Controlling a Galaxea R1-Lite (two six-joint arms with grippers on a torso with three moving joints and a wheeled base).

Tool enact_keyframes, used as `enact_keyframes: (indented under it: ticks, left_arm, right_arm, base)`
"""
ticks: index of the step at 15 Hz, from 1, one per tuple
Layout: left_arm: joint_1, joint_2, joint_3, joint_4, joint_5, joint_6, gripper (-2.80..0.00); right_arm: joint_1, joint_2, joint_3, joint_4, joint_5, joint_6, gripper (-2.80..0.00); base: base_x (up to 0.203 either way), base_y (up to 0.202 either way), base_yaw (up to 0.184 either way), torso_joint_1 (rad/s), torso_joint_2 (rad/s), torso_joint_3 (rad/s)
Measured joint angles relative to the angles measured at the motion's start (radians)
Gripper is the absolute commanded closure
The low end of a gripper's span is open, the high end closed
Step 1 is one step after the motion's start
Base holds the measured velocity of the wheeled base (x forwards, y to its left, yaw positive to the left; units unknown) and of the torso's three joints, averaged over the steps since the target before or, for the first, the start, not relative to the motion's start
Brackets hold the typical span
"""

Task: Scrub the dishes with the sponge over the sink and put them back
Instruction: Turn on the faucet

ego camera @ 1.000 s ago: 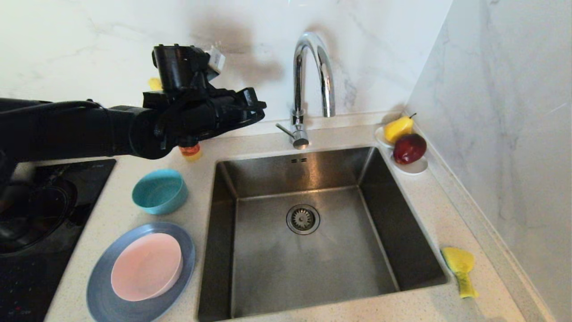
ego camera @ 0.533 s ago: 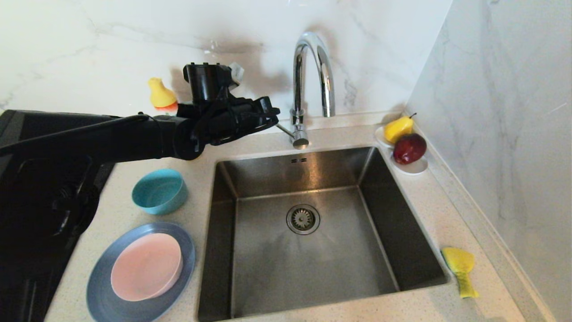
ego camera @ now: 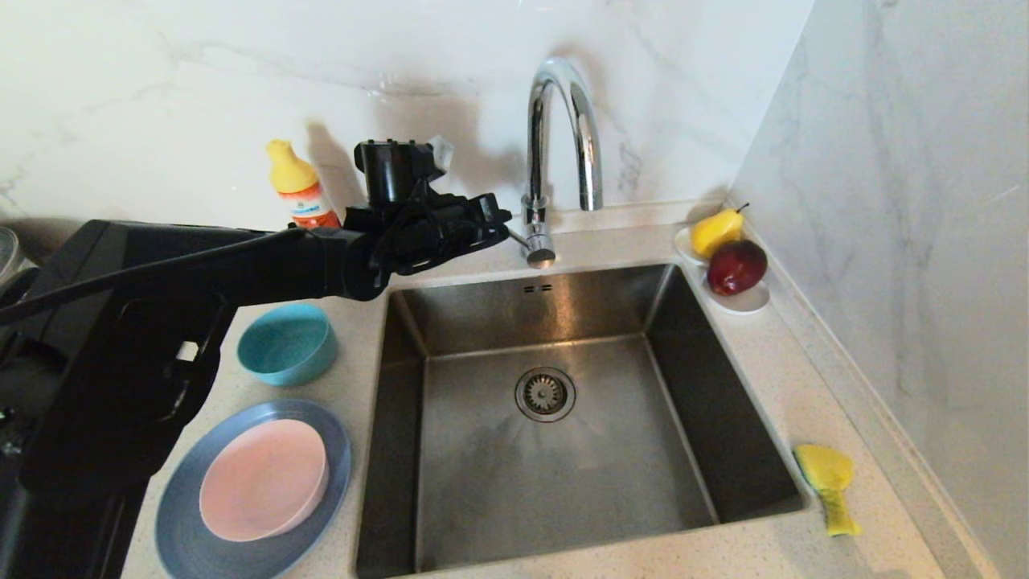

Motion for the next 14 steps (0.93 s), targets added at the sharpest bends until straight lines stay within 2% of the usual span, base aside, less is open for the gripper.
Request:
enact_keyframes:
  ticks: [14]
  left_arm:
    - [-0.001,0.001,0.046,0.034,-0.005,0.0,0.0]
  right_arm:
    - [0.0,0.0,0.0,0.0,0.0,0.0,0.0]
  base:
    - [0.0,0.0,0.0,0.0,0.0,0.0]
